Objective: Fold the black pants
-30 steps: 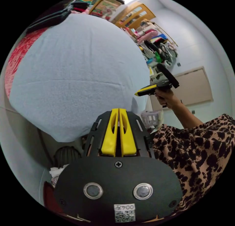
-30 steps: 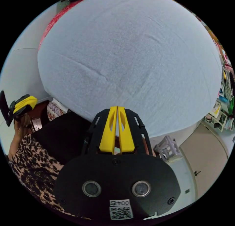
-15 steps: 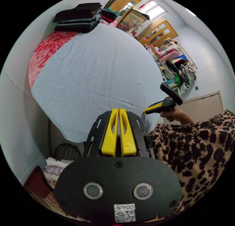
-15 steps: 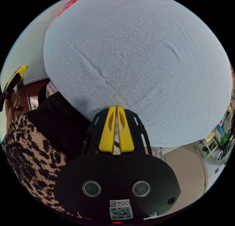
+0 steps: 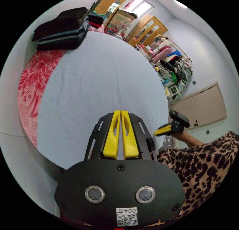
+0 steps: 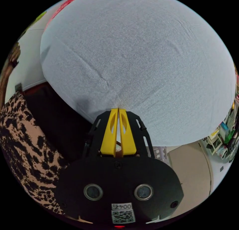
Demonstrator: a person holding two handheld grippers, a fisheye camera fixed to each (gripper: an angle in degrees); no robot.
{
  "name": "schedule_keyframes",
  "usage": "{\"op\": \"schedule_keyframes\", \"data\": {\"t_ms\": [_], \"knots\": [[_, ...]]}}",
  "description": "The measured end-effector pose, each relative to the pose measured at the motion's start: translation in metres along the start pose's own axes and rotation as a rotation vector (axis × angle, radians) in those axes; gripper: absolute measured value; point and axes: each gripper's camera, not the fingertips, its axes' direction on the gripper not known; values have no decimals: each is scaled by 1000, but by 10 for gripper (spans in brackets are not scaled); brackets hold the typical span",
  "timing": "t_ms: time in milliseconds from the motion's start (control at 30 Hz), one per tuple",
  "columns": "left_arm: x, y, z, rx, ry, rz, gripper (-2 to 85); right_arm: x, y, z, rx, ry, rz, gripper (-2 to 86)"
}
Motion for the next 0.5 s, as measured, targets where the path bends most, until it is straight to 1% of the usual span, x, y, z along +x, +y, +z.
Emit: {"op": "schedule_keyframes", "data": {"t_ms": [33, 100, 167, 233, 300, 367, 500], "knots": [[-5, -10, -9, 22, -14, 12, 13, 1, 2, -5, -13, -6, 29, -8], [-24, -57, -48, 108, -111, 60, 30, 2, 6, -12, -29, -21, 67, -8], [-43, -96, -75, 161, -147, 63, 51, 4, 14, -20, -33, -37, 109, -8], [-62, -139, -100, 183, -167, 56, 79, 4, 22, -26, -25, -48, 145, -8], [-83, -193, -131, 226, -243, 33, 116, 3, 30, -30, -9, -45, 170, -8], [-93, -229, -151, 260, -287, 24, 143, -2, 41, -35, 15, -27, 193, -8], [-100, -302, -179, 262, -400, 48, 193, -1, 56, -39, 42, -55, 257, -8]]}}
